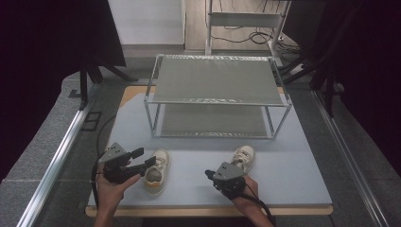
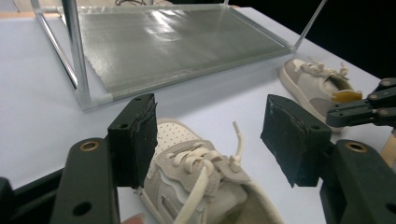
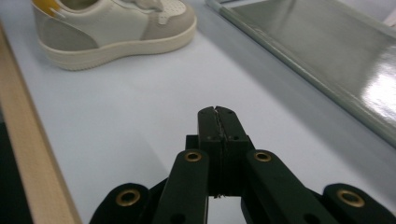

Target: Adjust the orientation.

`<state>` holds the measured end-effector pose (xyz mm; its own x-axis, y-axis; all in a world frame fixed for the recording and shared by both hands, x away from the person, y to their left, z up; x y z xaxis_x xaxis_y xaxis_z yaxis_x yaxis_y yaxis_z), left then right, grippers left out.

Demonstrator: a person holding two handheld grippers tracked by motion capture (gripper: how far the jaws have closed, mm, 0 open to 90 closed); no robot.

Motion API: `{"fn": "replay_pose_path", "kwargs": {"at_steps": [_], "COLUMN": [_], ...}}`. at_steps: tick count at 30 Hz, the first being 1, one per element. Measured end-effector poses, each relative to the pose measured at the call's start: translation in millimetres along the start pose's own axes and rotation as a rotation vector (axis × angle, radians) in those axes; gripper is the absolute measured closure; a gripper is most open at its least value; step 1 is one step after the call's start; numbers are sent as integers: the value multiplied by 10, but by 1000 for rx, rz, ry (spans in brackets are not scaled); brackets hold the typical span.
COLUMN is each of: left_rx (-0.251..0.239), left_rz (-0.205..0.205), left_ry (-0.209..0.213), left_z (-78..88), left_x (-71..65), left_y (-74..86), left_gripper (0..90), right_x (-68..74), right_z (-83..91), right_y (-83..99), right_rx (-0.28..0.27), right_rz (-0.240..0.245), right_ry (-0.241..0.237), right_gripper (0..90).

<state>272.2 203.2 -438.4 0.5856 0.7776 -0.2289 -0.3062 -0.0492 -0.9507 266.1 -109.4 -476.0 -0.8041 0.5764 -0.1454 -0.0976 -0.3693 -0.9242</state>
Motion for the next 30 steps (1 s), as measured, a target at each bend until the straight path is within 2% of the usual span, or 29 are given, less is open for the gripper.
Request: {"fn": "replay_pose_path", "kwargs": {"at_steps": [4, 9, 13, 14, 15, 18, 23, 30], "left_rx": [2, 9, 10, 11, 12, 16, 15, 16], "left_rz": [2, 3, 1, 0, 1, -3, -3, -6], "left_ry": [2, 4, 1, 1, 1, 6, 9, 10], "left_z": [13, 1, 6, 8, 9, 11, 12, 18], "left_x": [9, 22, 19, 15, 12, -2, -9, -14], "left_y": [2, 12, 10, 9, 9, 6, 5, -2], "left_gripper": [357, 358, 357, 357, 357, 357, 357, 356], "right_x": [-59, -156, -251, -258, -270, -265, -276, -287], "right_z": [10, 37, 77, 95, 113, 147, 230, 356], "right_y": [25, 73, 162, 162, 163, 182, 238, 279], "right_rx": [32, 63, 112, 98, 104, 113, 105, 104], "right_rz": [15, -9, -11, -43, -50, -47, -88, -100], "right_ry": [23, 67, 115, 105, 99, 104, 90, 96], "right_gripper": [894, 895, 896, 896, 895, 896, 895, 894]}}
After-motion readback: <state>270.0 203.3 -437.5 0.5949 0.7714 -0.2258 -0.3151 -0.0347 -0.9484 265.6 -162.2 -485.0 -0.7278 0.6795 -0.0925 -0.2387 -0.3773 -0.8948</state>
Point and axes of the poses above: each handheld gripper's, and its own axes: z roughly backward along the jaws, y roughly out of its underside, x roughly to its left, the point moved 3 cm from there along -z, roughly forward along the jaws, and after that the axes turned 14 degrees about -x, right-handed, at the moved point
